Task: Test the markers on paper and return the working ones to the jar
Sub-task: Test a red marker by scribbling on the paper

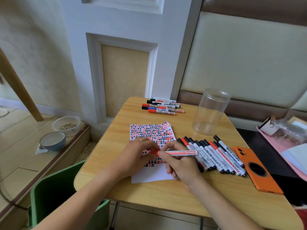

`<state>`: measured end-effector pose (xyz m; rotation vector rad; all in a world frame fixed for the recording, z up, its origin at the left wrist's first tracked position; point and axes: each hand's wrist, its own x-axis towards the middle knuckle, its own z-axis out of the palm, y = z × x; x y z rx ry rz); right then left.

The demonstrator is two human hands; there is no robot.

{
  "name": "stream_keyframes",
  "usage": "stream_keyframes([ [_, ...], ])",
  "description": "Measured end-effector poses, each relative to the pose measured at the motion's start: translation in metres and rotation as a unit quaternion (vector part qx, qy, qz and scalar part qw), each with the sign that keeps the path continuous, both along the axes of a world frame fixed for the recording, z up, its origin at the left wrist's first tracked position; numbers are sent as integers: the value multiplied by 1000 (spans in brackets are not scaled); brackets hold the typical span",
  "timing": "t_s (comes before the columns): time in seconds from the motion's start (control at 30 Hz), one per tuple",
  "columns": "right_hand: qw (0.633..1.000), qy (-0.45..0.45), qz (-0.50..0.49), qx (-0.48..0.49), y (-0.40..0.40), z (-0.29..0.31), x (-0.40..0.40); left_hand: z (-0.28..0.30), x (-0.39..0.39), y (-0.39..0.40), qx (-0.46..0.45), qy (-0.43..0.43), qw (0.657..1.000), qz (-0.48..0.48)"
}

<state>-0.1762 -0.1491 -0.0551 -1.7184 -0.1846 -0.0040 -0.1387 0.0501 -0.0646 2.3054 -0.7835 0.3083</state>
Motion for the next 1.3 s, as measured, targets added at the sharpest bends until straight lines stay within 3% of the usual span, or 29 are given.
stream_keyframes([
  [0.2, 991, 53, 28, 116, -1, 5, 0, 1, -4, -2, -43, 11, 999, -22],
  [0.33, 994, 51, -12, 92, -2, 1, 1, 1, -4, 0, -50, 21, 998, -39],
  [0.5, 987, 44, -6, 155, -7, 1, 4, 4, -9, 0, -114, 60, 990, -52],
  [0.7, 995, 26, 21, 92, -4, 8, -2, 5, -6, 2, -136, 66, 987, -62],
  [0.87, 999, -18, 12, -45, 1, -3, -3, -1, -2, 8, -101, 52, 993, -42],
  [1.07, 988, -80, 41, -126, 2, -6, -1, -1, -6, 6, -99, 41, 994, -28],
  [1.3, 984, -104, 43, -137, 2, -5, -3, 0, -9, 6, -91, 47, 995, -21],
])
